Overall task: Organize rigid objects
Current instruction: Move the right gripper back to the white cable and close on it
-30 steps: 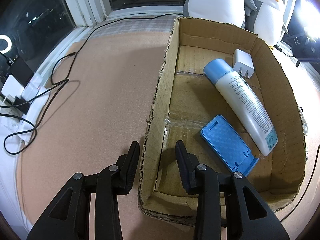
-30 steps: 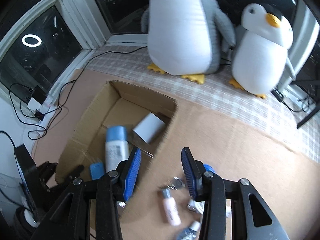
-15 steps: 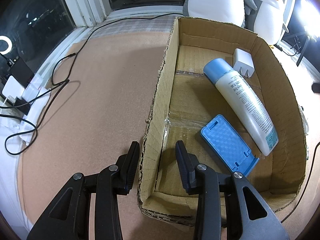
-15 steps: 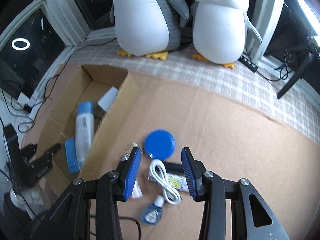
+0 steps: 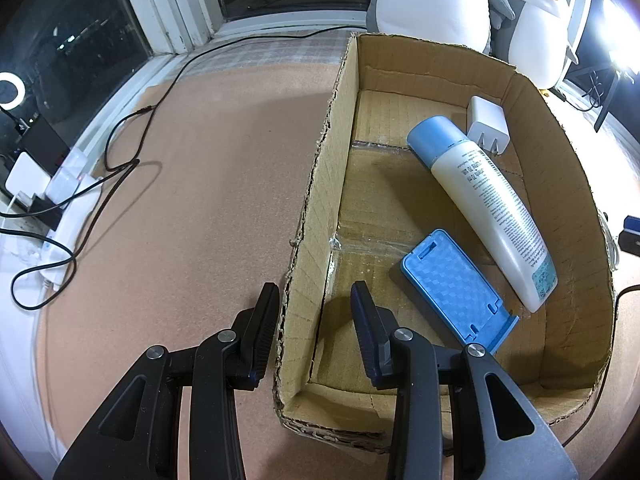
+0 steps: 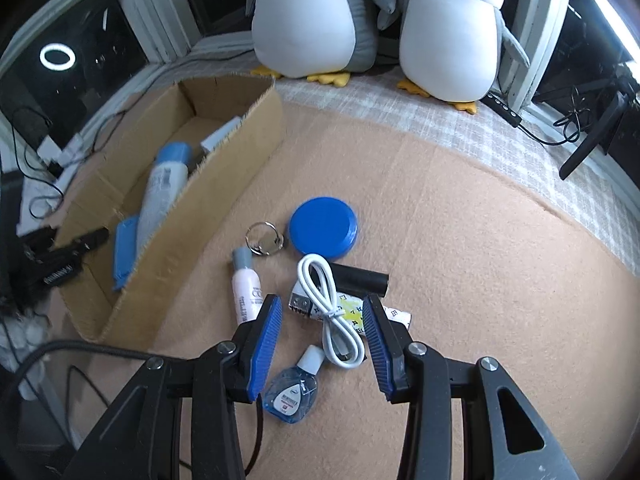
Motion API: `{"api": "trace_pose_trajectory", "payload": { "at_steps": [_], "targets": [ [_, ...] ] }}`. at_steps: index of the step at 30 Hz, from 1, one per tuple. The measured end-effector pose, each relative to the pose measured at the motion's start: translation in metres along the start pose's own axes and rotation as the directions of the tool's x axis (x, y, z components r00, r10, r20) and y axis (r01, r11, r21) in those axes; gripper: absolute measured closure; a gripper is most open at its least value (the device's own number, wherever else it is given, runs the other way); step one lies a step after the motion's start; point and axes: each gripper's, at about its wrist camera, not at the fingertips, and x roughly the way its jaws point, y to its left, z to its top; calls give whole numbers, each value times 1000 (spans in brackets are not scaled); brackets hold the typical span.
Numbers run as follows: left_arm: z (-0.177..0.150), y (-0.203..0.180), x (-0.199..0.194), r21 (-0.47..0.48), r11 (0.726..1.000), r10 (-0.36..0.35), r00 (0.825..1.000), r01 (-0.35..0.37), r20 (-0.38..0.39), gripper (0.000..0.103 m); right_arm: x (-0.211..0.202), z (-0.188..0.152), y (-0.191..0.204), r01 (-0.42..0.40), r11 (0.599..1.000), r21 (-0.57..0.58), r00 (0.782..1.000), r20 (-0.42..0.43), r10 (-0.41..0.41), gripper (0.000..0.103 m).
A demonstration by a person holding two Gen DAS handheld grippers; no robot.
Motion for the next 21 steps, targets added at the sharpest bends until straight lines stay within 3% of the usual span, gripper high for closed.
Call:
{"api": "trace_pose_trajectory", "payload": {
  "at_steps": [14,21],
  "targets": [
    [0,1,0,-6,1000,-5,1000,5,-1,67,27,8,5,60,997,-53,997,-49,-63,65],
    [0,1,0,-6,1000,-4,1000,4,-1,67,35,16,5,30,998,-47,997,-69,-34,78]
  ]
}}
